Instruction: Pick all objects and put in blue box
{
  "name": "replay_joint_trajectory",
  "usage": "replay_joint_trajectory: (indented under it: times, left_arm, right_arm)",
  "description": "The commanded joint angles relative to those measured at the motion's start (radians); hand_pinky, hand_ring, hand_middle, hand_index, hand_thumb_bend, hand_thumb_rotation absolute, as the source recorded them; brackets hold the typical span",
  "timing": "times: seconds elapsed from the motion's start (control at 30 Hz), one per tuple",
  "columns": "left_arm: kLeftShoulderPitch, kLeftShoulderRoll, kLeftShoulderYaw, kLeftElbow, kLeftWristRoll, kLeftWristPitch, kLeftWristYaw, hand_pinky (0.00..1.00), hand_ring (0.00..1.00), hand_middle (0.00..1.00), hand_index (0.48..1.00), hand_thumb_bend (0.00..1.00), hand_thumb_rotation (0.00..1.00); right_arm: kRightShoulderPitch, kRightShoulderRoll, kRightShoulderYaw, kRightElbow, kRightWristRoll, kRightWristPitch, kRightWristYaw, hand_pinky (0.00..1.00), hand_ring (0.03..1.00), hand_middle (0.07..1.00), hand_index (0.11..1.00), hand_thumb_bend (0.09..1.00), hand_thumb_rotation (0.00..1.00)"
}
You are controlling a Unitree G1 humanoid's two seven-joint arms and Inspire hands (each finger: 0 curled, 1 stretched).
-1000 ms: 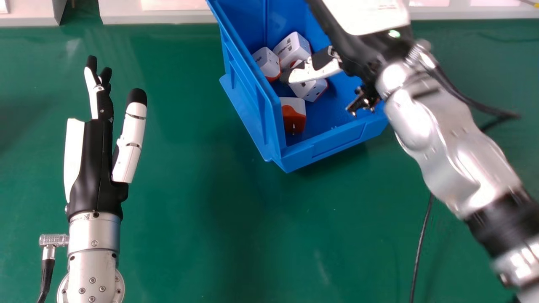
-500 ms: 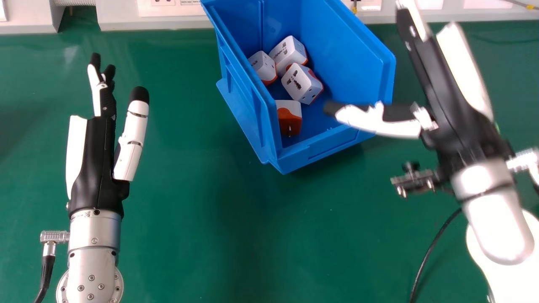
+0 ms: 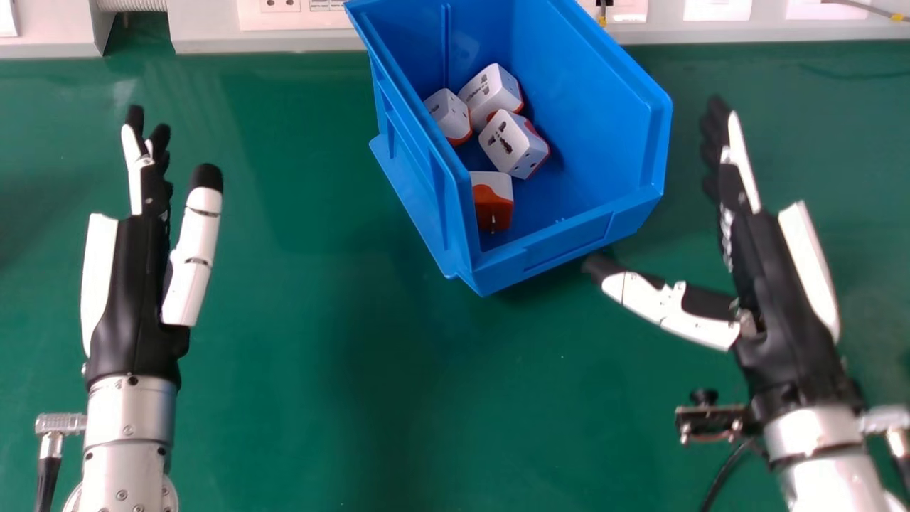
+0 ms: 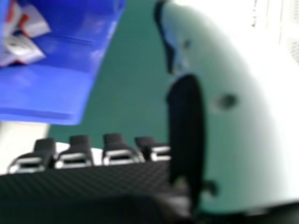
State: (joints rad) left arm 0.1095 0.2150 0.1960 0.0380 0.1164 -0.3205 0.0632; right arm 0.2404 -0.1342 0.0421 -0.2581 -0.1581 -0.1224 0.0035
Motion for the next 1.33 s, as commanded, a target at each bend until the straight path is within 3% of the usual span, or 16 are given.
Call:
replay_joint_trajectory:
  times: [0.0, 0.13, 0.33, 0.5, 0.6, 0.67, 0.77, 0.9, 1.0, 1.13, 1.3]
  left_arm:
    - [0.02, 0.01, 0.013, -0.012, -0.011, -0.033, -0.006, 0.99, 1.0, 1.0, 1.0, 0.38, 1.0]
    - [0.058, 0.005, 0.021, -0.031, -0.026, -0.045, -0.012, 0.99, 1.0, 1.0, 1.0, 0.37, 1.0]
    - [0.093, 0.01, 0.037, -0.028, -0.042, -0.065, -0.021, 0.99, 1.0, 1.0, 1.0, 0.38, 1.0]
    - [0.134, 0.009, 0.05, -0.058, -0.046, -0.051, -0.025, 0.98, 1.0, 1.0, 1.0, 0.4, 1.0]
    - [0.174, 0.007, 0.059, -0.082, -0.048, -0.051, -0.03, 0.98, 1.0, 1.0, 1.0, 0.41, 1.0]
    - [0.199, 0.003, 0.064, -0.11, -0.054, -0.037, -0.036, 0.98, 1.0, 1.0, 1.0, 0.42, 1.0]
    - [0.219, -0.002, 0.07, -0.139, -0.067, -0.01, -0.045, 0.98, 1.0, 1.0, 1.0, 0.42, 1.0]
    - [0.225, -0.011, 0.06, -0.153, -0.077, 0.005, -0.052, 0.97, 1.0, 1.0, 1.0, 0.42, 1.0]
    - [0.218, -0.012, 0.056, -0.139, -0.082, 0.002, -0.059, 0.97, 1.0, 1.0, 1.0, 0.43, 1.0]
    - [0.202, -0.012, 0.06, -0.122, -0.09, 0.008, -0.064, 0.97, 1.0, 1.0, 1.0, 0.44, 1.0]
    - [0.189, -0.015, 0.054, -0.118, -0.092, 0.008, -0.071, 0.97, 1.0, 1.0, 1.0, 0.42, 1.0]
  right_arm:
    - [0.018, 0.018, -0.002, -0.012, 0.033, -0.017, 0.005, 0.99, 1.0, 1.0, 1.0, 0.349, 0.75]
    - [0.051, 0.039, -0.015, -0.004, 0.101, -0.022, 0.03, 1.0, 1.0, 1.0, 1.0, 0.375, 0.84]
    - [0.082, 0.06, -0.023, -0.008, 0.164, -0.027, 0.053, 1.0, 1.0, 1.0, 1.0, 0.385, 0.95]
    - [0.083, 0.075, -0.029, 0.016, 0.189, -0.037, 0.059, 1.0, 1.0, 1.0, 1.0, 0.371, 0.99]
    - [0.083, 0.078, -0.037, 0.018, 0.203, -0.045, 0.065, 1.0, 1.0, 1.0, 1.0, 0.364, 0.99]
    - [0.083, 0.079, -0.045, 0.018, 0.213, -0.052, 0.069, 1.0, 1.0, 1.0, 1.0, 0.358, 1.0]
    - [0.074, 0.077, -0.067, 0.027, 0.224, -0.066, 0.072, 1.0, 1.0, 1.0, 1.0, 0.344, 1.0]
    - [0.063, 0.07, -0.095, 0.043, 0.222, -0.101, 0.071, 1.0, 1.0, 1.0, 1.0, 0.337, 1.0]
    - [0.06, 0.065, -0.111, 0.059, 0.212, -0.132, 0.068, 1.0, 1.0, 1.0, 1.0, 0.335, 1.0]
    - [0.05, 0.062, -0.125, 0.079, 0.205, -0.153, 0.065, 1.0, 1.0, 1.0, 1.0, 0.33, 1.0]
    - [0.036, 0.053, -0.142, 0.097, 0.206, -0.158, 0.07, 1.0, 1.0, 1.0, 1.0, 0.32, 1.0]
